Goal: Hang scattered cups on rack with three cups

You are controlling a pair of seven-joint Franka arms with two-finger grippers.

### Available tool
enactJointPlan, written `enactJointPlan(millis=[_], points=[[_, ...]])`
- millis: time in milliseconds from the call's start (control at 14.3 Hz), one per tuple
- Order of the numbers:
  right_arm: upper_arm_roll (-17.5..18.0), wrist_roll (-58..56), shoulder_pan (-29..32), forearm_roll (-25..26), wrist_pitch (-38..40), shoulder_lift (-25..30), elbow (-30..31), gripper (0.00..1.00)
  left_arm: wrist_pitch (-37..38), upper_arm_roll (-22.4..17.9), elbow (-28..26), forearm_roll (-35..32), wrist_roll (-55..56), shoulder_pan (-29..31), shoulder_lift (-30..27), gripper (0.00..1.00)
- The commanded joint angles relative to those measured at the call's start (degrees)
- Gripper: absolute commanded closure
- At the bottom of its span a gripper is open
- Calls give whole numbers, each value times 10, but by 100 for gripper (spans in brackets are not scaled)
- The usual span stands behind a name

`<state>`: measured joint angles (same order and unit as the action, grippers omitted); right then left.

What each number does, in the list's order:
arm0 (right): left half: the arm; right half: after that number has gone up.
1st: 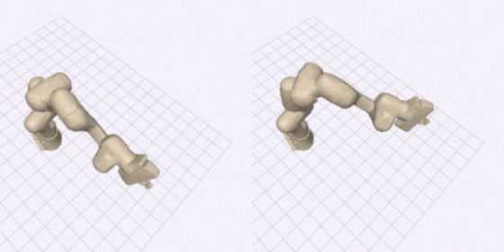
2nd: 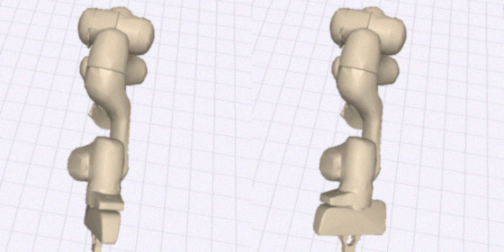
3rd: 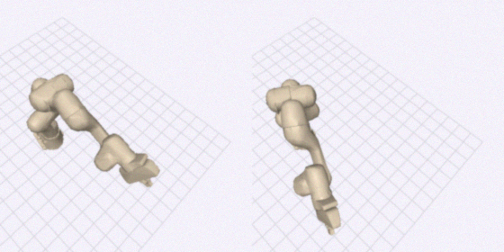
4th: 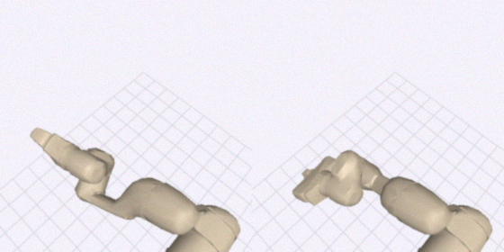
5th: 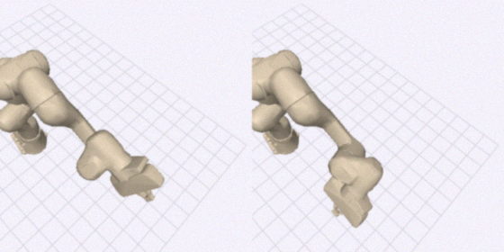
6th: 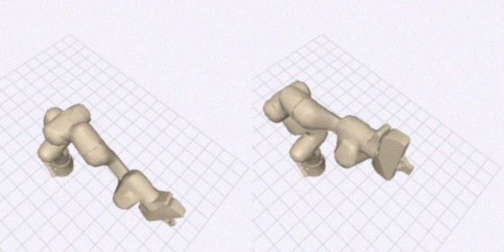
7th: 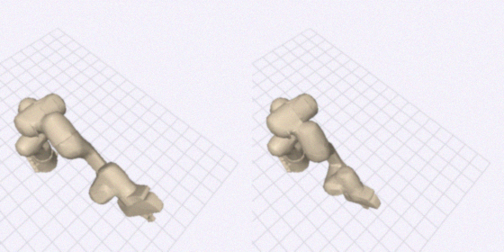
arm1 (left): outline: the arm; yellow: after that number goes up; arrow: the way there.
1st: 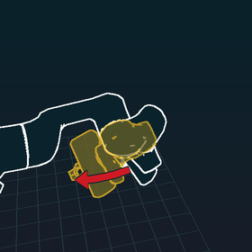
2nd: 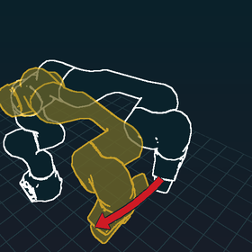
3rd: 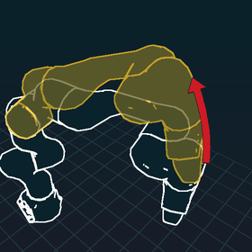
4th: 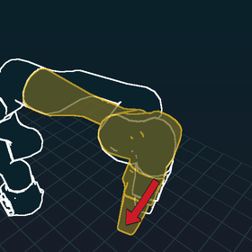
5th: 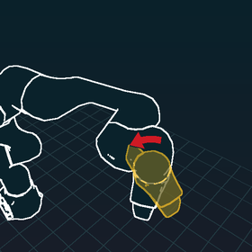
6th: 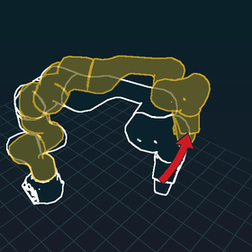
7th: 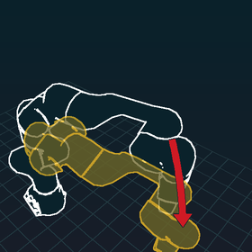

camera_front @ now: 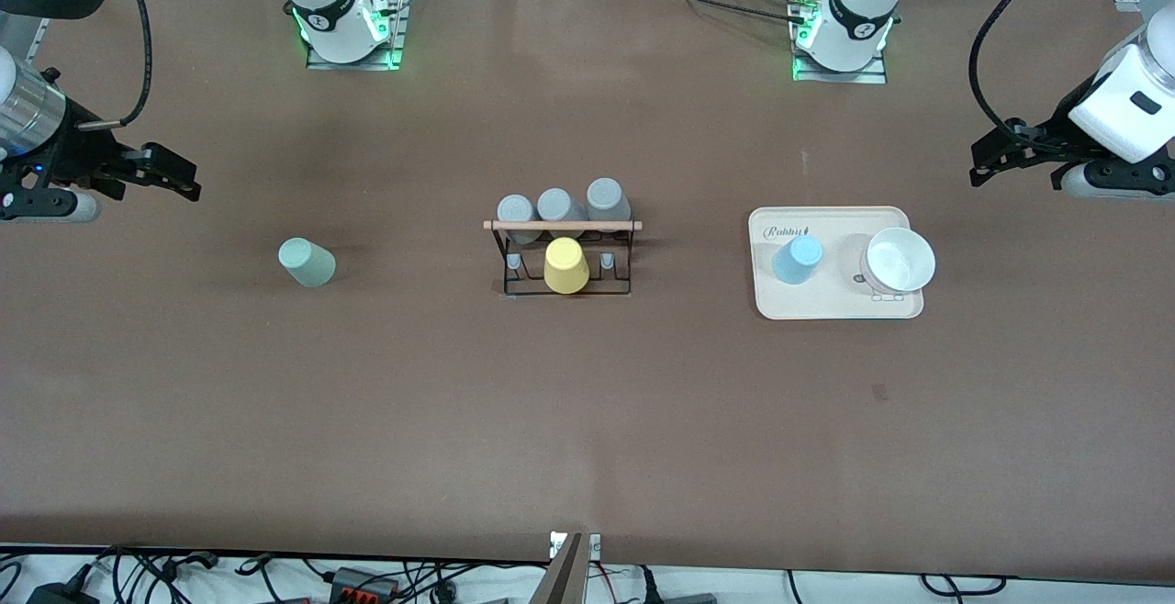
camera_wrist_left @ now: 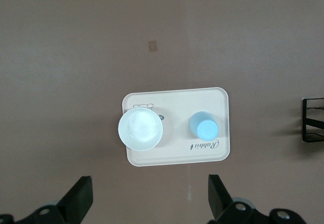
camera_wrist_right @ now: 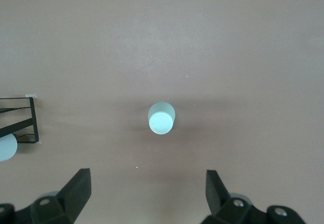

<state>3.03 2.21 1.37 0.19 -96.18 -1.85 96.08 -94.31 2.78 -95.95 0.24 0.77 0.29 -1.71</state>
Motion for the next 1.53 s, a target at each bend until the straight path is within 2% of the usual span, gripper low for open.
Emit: enactJointPlan(millis=[0,1326,1465], points=[[1,8,0,-6,8,0,-7,0,5,1,6,-9,-4,2,1,0],[1,6,2,-6,8,-2,-8,0,6,1,6,-8,4,-1,1,0],[1,6,2,-6,8,-2,-8,0,52,1,10,1,2,-6,30,0]])
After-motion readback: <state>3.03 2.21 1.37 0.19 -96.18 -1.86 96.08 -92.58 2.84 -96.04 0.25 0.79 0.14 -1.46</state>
